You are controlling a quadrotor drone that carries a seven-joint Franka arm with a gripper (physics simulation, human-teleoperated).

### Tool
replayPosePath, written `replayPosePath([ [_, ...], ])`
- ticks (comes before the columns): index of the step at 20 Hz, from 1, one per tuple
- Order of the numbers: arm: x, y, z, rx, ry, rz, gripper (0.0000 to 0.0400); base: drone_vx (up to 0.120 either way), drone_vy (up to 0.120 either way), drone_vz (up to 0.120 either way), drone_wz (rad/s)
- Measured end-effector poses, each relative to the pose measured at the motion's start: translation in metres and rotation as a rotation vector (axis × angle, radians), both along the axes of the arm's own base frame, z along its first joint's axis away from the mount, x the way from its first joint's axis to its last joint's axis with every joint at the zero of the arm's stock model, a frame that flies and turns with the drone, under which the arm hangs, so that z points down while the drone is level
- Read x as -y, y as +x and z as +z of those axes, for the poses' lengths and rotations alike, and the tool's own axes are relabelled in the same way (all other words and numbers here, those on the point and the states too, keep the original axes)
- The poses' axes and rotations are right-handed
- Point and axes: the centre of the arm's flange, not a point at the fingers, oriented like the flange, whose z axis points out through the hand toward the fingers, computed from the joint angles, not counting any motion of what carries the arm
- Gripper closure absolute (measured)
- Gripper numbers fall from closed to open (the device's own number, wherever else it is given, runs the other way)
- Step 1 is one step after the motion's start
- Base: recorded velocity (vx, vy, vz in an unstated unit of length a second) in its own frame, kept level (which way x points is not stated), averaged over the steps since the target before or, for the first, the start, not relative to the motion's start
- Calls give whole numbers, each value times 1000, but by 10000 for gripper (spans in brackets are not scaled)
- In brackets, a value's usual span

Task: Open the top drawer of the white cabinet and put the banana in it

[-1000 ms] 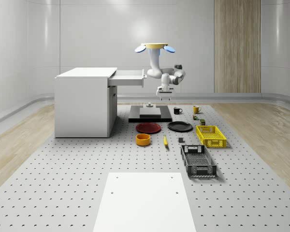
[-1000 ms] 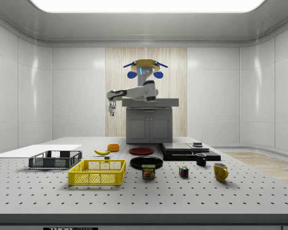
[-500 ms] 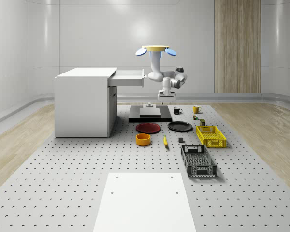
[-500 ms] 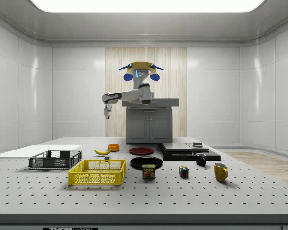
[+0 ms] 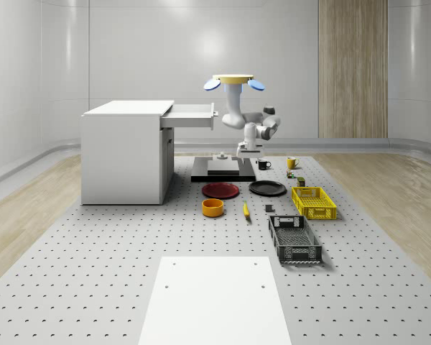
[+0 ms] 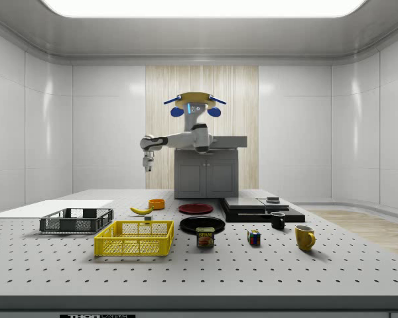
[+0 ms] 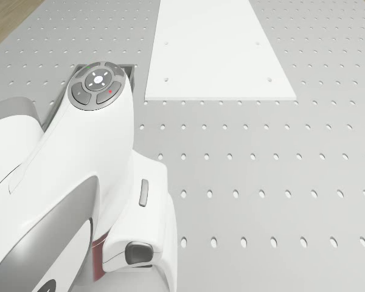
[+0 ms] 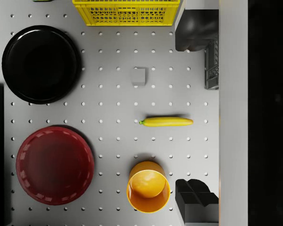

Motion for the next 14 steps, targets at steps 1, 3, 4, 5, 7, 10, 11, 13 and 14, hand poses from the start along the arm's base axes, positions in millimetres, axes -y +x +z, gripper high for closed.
replayPosePath([
  [1, 0, 0, 0, 0, 0, 0, 0, 0, 120, -120, 0],
  [3, 0, 0, 0, 0, 0, 0, 0, 0, 120, -120, 0],
  [4, 0, 0, 0, 0, 0, 0, 0, 0, 120, -120, 0],
  [5, 0, 0, 0, 0, 0, 0, 0, 0, 120, -120, 0],
  [7, 0, 0, 0, 0, 0, 0, 0, 0, 120, -120, 0],
  [10, 0, 0, 0, 0, 0, 0, 0, 0, 107, -120, 0],
  [11, 0, 0, 0, 0, 0, 0, 0, 0, 0, -120, 0],
  [13, 0, 0, 0, 0, 0, 0, 0, 0, 0, -120, 0],
  [14, 0, 0, 0, 0, 0, 0, 0, 0, 0, -120, 0],
])
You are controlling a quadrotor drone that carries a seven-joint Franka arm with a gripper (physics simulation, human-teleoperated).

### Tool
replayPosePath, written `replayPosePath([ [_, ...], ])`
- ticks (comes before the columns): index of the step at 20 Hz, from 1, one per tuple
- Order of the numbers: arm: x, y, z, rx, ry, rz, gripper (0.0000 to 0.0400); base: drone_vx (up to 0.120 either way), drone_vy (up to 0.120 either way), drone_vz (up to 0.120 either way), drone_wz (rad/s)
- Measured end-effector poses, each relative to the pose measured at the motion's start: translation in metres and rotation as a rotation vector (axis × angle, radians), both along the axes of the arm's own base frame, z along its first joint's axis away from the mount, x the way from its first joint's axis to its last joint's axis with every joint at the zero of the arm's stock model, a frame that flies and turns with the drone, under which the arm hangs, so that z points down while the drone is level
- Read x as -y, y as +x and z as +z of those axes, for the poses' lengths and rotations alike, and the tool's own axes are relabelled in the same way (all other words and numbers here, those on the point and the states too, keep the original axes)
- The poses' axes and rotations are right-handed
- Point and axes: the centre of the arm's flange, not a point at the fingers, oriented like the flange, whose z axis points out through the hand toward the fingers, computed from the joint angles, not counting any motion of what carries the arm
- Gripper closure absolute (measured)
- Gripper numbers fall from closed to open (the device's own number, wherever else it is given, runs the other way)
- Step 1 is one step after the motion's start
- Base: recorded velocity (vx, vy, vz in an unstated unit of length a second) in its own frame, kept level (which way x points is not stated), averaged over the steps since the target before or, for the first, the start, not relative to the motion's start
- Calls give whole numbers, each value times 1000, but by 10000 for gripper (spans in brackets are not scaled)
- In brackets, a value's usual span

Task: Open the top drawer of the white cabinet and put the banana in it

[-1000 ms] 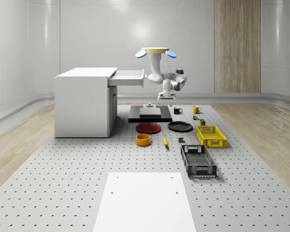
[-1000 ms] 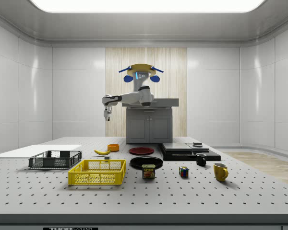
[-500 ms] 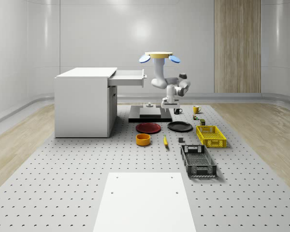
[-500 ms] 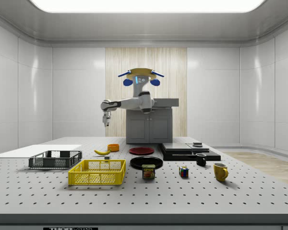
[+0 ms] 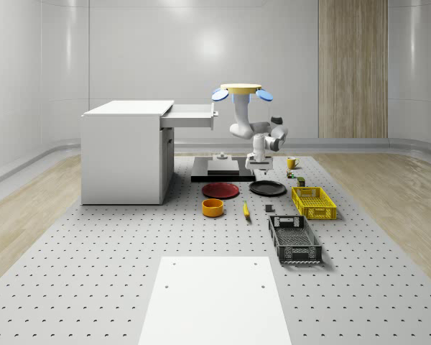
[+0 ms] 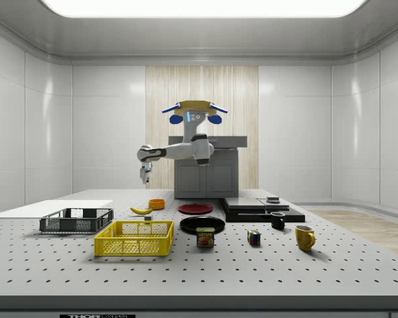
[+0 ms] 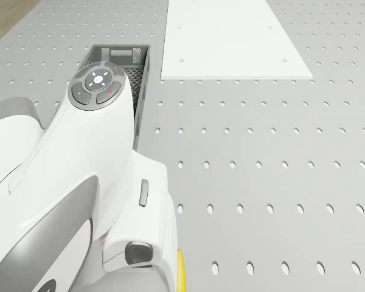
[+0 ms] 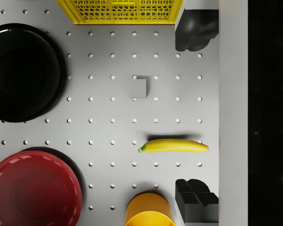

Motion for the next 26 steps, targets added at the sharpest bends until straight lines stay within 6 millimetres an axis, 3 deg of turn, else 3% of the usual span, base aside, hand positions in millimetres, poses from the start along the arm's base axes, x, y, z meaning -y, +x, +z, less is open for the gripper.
replayPosePath([
  [5, 0, 0, 0, 0, 0, 0, 0, 0, 104, -120, 0],
  [10, 0, 0, 0, 0, 0, 0, 0, 0, 0, -120, 0],
  [13, 0, 0, 0, 0, 0, 0, 0, 120, 0, -120, 0],
  [21, 0, 0, 0, 0, 0, 0, 0, 120, 0, 0, 0],
  [26, -10, 0, 0, 0, 0, 0, 0, 8, 0, 0, 0],
])
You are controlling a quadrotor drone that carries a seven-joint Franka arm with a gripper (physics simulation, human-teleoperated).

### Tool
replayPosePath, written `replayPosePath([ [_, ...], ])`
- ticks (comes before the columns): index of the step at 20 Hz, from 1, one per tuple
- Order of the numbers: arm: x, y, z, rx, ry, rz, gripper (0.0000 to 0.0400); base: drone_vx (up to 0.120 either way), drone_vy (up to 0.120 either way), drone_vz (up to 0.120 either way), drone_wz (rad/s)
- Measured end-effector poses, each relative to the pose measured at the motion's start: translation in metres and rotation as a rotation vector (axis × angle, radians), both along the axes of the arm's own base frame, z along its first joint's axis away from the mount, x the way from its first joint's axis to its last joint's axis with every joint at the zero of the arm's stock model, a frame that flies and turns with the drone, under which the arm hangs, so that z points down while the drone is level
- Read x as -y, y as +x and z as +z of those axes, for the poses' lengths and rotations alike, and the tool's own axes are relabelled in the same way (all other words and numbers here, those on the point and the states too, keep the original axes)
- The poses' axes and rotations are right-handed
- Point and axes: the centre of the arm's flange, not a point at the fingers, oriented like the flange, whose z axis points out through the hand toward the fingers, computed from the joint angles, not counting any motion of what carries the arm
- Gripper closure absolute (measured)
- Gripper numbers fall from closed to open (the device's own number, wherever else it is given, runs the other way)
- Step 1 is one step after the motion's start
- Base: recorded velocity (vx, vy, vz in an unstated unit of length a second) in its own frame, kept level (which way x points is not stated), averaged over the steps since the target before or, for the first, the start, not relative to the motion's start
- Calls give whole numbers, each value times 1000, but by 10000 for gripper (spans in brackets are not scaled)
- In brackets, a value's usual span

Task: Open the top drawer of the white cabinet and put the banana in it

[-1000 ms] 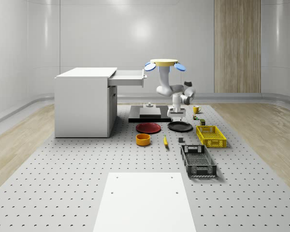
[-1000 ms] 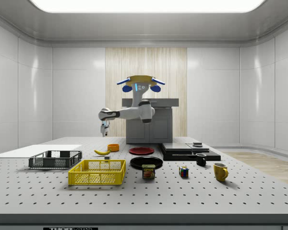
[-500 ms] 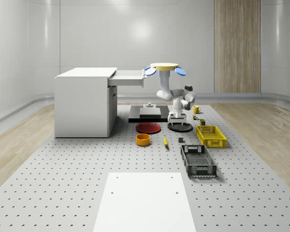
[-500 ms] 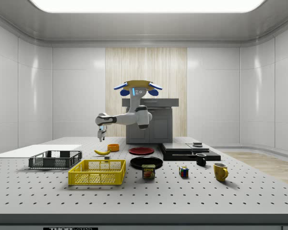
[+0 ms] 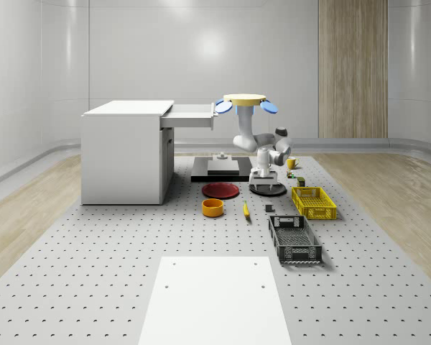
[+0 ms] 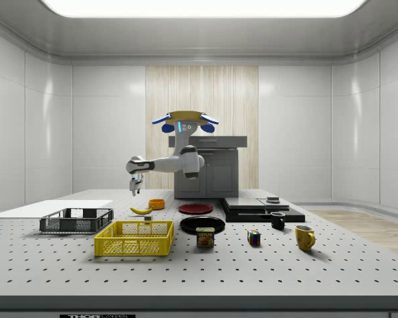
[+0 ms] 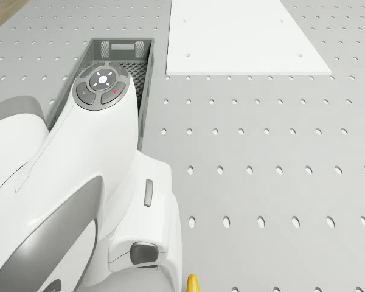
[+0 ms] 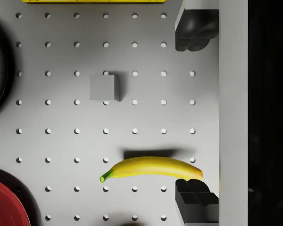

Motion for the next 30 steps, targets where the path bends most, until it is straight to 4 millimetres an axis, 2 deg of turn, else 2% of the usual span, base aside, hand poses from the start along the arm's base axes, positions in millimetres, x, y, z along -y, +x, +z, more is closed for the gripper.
replayPosePath([
  [10, -43, 0, 5, 0, 0, 0, 0, 0, 0, 0, 0],
  [21, -72, 0, 43, 0, 0, 0, 0, 0, 0, 0, 0],
  [30, -81, 0, 86, 1, 0, 0, 0, 0, 0, 0, 0],
])
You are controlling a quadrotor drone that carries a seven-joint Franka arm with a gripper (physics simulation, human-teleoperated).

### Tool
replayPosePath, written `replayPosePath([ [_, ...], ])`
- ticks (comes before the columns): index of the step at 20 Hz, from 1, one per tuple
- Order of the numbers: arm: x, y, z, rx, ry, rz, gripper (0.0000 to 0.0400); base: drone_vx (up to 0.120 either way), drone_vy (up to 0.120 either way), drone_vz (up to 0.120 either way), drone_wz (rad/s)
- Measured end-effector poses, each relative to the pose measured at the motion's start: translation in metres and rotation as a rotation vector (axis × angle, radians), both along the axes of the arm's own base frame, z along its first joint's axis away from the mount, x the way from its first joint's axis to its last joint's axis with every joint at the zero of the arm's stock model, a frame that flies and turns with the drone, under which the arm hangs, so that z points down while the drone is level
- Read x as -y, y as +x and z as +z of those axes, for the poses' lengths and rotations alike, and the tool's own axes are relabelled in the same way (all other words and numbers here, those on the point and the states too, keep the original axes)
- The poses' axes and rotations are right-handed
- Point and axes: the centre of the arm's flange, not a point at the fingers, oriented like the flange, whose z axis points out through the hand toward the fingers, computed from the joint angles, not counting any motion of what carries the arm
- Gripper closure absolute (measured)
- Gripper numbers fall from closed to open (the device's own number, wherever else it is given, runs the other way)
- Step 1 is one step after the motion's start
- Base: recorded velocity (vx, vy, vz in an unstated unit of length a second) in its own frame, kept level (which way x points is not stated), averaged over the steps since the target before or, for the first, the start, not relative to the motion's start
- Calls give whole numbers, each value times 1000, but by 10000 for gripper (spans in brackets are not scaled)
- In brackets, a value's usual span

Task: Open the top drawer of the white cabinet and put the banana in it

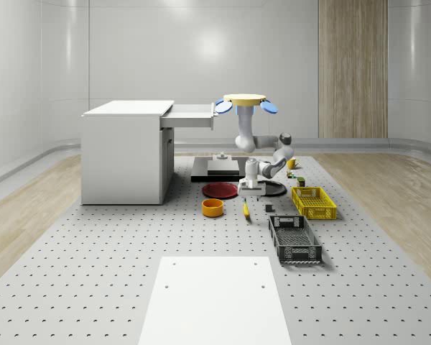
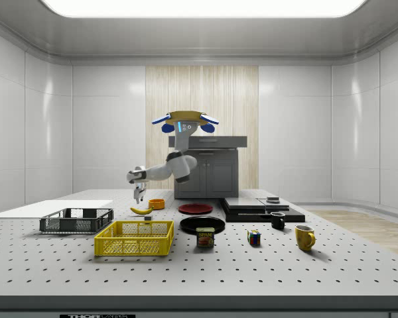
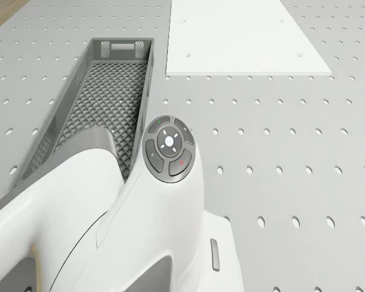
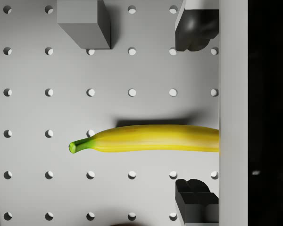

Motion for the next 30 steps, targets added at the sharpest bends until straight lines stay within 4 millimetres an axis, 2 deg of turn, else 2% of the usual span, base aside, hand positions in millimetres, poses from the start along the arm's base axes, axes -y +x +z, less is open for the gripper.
replayPosePath([
  [9, -15, 0, 33, 0, 0, 0, 0, 0, 0, 0, 0],
  [16, -30, 0, 50, 0, 0, 0, 0, 0, 0, 0, 0],
  [23, -35, 0, 70, 0, 1, 0, 0, 0, 0, 0, 0],
  [30, -36, 0, 81, 0, 1, 0, 0, 0, 0, 0, 0],
])
